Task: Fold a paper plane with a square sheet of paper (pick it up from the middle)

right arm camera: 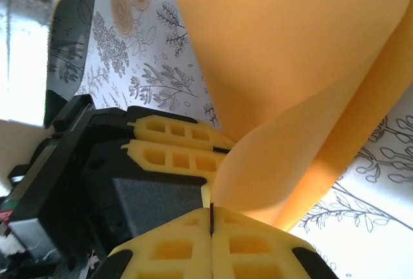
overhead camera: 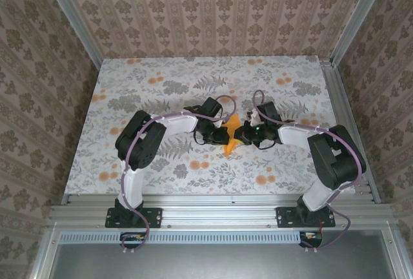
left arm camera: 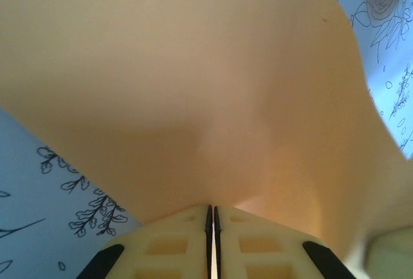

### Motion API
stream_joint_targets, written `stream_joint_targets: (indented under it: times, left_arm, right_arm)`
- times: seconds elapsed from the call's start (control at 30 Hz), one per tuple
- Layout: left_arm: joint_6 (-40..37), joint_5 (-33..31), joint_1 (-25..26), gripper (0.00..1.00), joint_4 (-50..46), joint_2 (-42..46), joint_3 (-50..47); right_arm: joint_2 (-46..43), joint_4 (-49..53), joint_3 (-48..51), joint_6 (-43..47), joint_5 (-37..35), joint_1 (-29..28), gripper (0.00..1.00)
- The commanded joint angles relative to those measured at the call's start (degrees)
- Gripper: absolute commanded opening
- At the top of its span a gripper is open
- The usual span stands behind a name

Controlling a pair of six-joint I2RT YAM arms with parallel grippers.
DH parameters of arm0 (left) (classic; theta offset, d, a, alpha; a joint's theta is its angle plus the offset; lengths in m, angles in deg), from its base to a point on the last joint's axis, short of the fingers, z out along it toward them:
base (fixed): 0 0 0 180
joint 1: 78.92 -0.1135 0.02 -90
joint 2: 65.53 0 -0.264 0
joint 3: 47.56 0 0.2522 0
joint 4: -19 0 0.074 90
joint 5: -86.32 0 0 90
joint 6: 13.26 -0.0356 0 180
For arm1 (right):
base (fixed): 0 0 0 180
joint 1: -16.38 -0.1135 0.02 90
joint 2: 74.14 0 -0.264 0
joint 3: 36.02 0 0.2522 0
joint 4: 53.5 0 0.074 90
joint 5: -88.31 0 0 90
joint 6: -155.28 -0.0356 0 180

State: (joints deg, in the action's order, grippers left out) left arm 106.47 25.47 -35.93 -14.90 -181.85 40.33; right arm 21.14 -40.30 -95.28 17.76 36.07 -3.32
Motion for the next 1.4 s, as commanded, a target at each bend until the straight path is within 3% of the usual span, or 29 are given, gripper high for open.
stream_joint_targets:
  times: [0.0, 0.37, 0.63, 1.37]
  left_arm:
    - [-0.72, 1.36, -0.67, 0.13, 0.50, 0.74, 0.05]
    - [-0.79, 2.63, -1.58, 0.14, 1.27, 1.57, -0.45]
    - [-2.16, 2.53, -2.86, 0.14, -0.04, 2.98, 0.33]
    - [-5.66, 2.10, -5.60, 0.14, -3.07, -3.12, 4.62]
  right_arm:
    - [1.85, 2.88, -2.17, 2.05, -0.85, -0.73, 0.10]
    - [2.47, 7.73, -4.55, 5.19, -2.78, -1.29, 0.13]
    - [1.61, 11.73, -4.79, 7.63, -4.36, -1.26, 0.10]
    - [3.15, 14.95, -8.13, 8.07, -5.85, -1.66, 0.09]
